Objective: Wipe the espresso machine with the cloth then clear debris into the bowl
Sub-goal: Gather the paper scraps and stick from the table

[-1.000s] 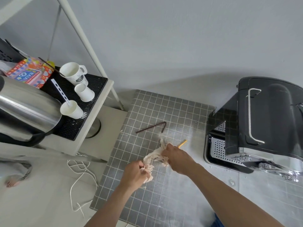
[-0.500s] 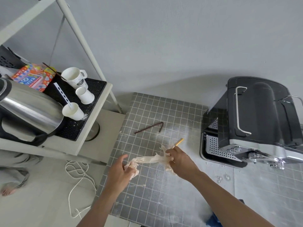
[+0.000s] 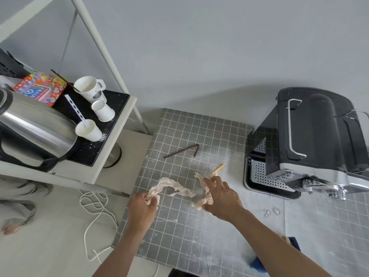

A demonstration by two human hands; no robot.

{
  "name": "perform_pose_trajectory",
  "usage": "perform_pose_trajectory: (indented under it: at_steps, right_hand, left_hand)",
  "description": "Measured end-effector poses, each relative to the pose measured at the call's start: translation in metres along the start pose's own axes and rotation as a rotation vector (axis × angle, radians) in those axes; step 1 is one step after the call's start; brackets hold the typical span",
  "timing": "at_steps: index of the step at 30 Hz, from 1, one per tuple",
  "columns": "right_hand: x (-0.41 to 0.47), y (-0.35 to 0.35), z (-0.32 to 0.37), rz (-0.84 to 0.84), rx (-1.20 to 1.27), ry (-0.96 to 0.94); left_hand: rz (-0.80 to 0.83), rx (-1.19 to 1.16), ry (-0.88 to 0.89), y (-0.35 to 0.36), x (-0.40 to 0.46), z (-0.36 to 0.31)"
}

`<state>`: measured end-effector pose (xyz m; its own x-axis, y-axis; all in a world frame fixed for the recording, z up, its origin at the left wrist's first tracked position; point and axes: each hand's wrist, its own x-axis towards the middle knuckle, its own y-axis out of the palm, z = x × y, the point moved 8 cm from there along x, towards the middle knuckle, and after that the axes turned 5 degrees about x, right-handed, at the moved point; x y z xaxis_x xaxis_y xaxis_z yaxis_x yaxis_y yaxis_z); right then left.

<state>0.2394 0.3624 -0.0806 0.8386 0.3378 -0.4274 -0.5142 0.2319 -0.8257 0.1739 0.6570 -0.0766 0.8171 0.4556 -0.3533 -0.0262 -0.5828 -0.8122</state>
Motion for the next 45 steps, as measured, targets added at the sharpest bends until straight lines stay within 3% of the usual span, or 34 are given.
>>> perform_pose_trajectory:
  at_steps: [9,16,24,29,35,45]
  right_hand:
    - [0.0,0.011,-0.001,-0.011,0.039,0.048]
    - [0.002,0.018,0.004,-0.072,0.14,0.005]
    - [-0.006,0.021,0.004,-0.141,0.217,-0.02]
    - [-0.025,0.005,-0.005,-0.228,0.352,0.005]
    - [-0.066,-0.021,-0.035,-0.367,0.572,0.087]
    - [-0.167,-0.036,-0.12,-0.601,0.775,0.28]
  left_hand:
    - [0.059,-0.109,-0.046,0.016,-0.005,-0.016]
    - [0.209,0.204,0.392,0.036,-0.016,-0.047]
    - [0.358,0.173,0.424,0.052,-0.021,-0.05]
    - [0.275,-0.027,0.364,0.039,-0.021,-0.06]
    - [0.301,-0.213,0.392,0.029,-0.047,-0.099]
    - [0.377,-0.247,0.558,0.06,-0.128,-0.198]
